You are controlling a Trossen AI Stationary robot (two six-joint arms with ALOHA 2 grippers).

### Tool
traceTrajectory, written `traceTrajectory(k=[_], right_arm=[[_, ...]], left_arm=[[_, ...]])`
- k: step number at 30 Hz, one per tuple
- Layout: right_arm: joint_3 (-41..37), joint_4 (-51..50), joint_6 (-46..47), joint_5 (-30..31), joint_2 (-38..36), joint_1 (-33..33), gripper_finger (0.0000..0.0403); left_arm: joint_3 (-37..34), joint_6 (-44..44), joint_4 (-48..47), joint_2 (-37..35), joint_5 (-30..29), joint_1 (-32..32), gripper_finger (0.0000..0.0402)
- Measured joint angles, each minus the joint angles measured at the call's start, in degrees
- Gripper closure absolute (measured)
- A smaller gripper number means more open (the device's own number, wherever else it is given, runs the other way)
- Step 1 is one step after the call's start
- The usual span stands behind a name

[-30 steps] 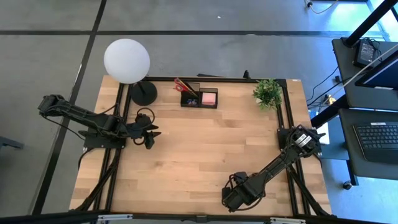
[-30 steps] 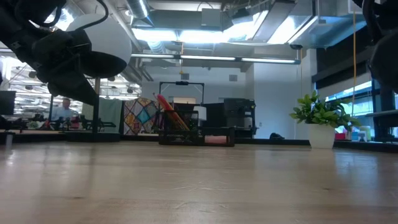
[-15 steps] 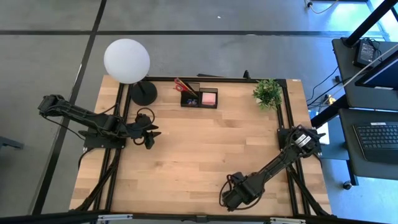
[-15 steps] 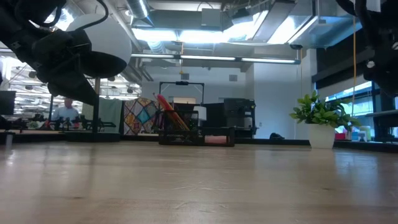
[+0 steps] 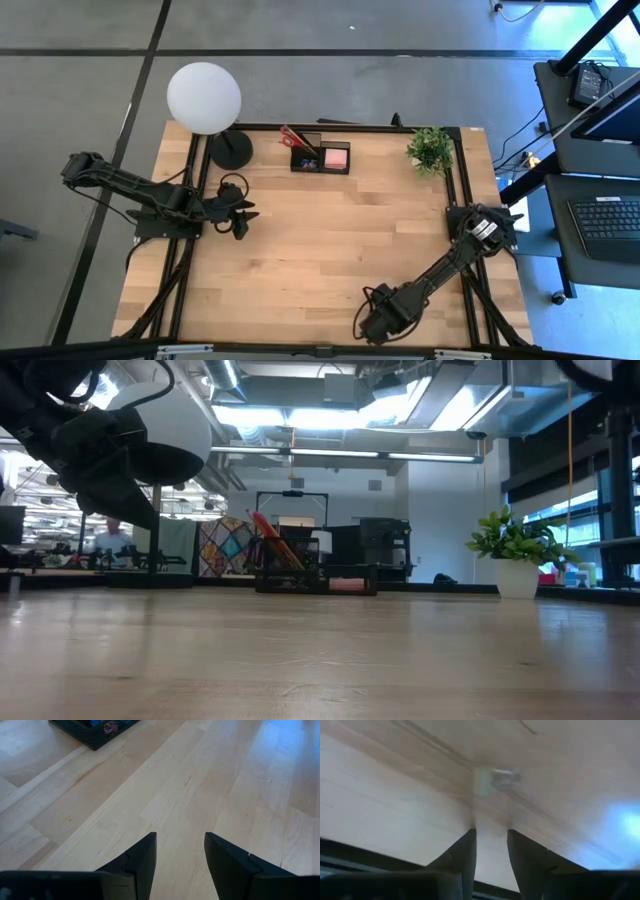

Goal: Pick and place office supplies into organizer
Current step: Put the yellow binder clip into the black desk organizer

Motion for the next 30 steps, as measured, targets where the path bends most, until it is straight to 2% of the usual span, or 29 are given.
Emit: traceTrajectory(k=[7, 12, 14, 17, 19, 24, 27, 30], right_arm=[[6.6, -10.5, -3.5, 6.0, -2.1, 1.8, 0.0289], [15.0, -19.5, -11.9, 13.4, -2.5, 3.3, 0.0289], [17.5, -23.1, -19.9, 13.9, -2.7, 3.4, 0.0289], [20.3, -29.7, -37.3, 14.6, -2.6, 3.3, 0.0289], [20.8, -32.3, -42.7, 15.8, -2.7, 3.3, 0.0289], [20.7, -33.6, -63.6, 28.1, -2.8, 3.7, 0.0289], [18.7, -36.0, -69.0, 35.9, -2.9, 3.7, 0.0289], [15.6, -37.1, -72.3, 37.9, -3.2, 3.6, 0.0289]], left_arm=[[0.0, 0.0, 0.0, 0.0, 0.0, 0.0, 0.0242], [0.0, -0.2, 0.0, 0.0, -1.2, 0.0, 0.0242], [0.0, -0.2, 0.0, 0.0, -1.4, 0.0, 0.0242], [0.0, -0.8, 0.1, 0.0, -1.4, 0.0, 0.0242], [0.0, -1.6, 0.1, 0.0, -1.4, 0.0, 0.0242], [0.0, -4.5, 0.0, 0.0, -1.4, 0.0, 0.0242], [0.0, -7.3, 0.0, 0.0, -1.9, 0.0, 0.0242], [0.0, -10.0, 0.0, 0.0, -3.9, 0.0, 0.0242]])
